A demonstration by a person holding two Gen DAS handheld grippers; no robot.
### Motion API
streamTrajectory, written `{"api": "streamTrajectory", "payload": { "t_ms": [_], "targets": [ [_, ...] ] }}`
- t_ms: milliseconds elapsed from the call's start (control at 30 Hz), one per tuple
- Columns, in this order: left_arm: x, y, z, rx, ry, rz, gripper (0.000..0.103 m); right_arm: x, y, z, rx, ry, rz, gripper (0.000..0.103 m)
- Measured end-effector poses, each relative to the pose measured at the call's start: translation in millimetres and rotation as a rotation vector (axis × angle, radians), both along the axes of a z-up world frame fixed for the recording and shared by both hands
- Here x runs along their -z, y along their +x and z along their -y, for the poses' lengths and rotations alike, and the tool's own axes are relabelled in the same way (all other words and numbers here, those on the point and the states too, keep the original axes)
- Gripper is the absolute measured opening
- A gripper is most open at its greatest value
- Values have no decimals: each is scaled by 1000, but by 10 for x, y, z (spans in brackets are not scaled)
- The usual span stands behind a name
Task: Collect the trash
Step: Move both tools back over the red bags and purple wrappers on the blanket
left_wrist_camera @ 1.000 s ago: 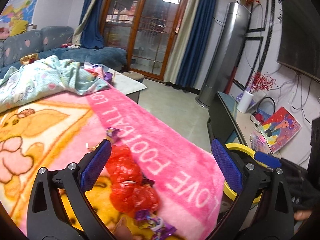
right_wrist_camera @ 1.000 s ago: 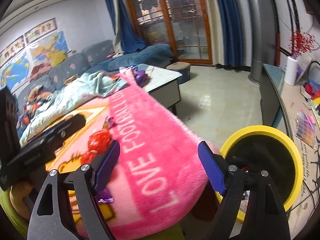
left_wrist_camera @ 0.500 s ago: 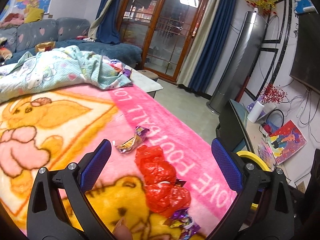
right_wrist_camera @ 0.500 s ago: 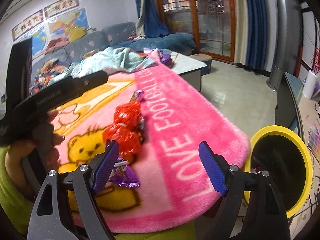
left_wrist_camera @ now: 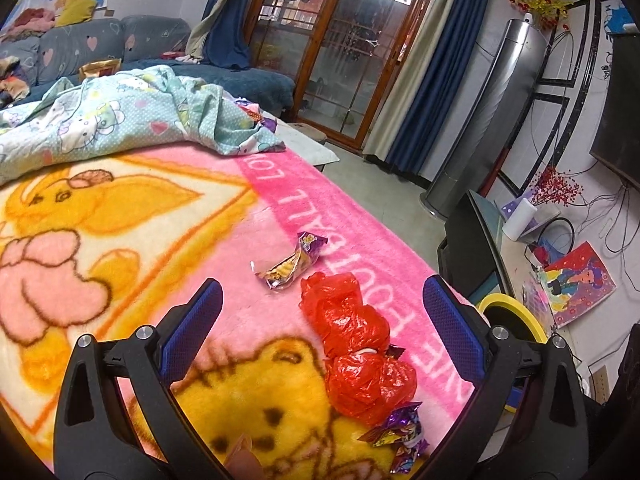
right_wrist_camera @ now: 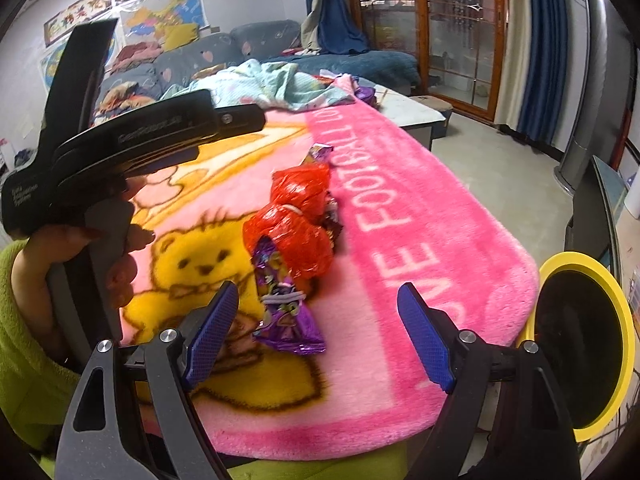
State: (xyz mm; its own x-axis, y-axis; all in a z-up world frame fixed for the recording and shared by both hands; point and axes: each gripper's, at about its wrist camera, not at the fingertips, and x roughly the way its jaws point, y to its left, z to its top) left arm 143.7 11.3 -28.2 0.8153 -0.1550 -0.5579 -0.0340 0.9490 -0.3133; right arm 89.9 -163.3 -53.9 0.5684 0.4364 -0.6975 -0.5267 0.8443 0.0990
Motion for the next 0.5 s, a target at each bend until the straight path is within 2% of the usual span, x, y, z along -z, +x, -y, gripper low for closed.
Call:
{"api": "streamTrajectory", "payload": {
  "t_ms": [367, 500],
  "targets": [
    [246, 95, -22, 45, -43, -84, 91, 209, -18, -219, -62, -48, -42, 79],
    [369, 136, -10, 81, -84, -121, 78, 291, 4, -238, -70, -52, -58, 79]
  ]
}}
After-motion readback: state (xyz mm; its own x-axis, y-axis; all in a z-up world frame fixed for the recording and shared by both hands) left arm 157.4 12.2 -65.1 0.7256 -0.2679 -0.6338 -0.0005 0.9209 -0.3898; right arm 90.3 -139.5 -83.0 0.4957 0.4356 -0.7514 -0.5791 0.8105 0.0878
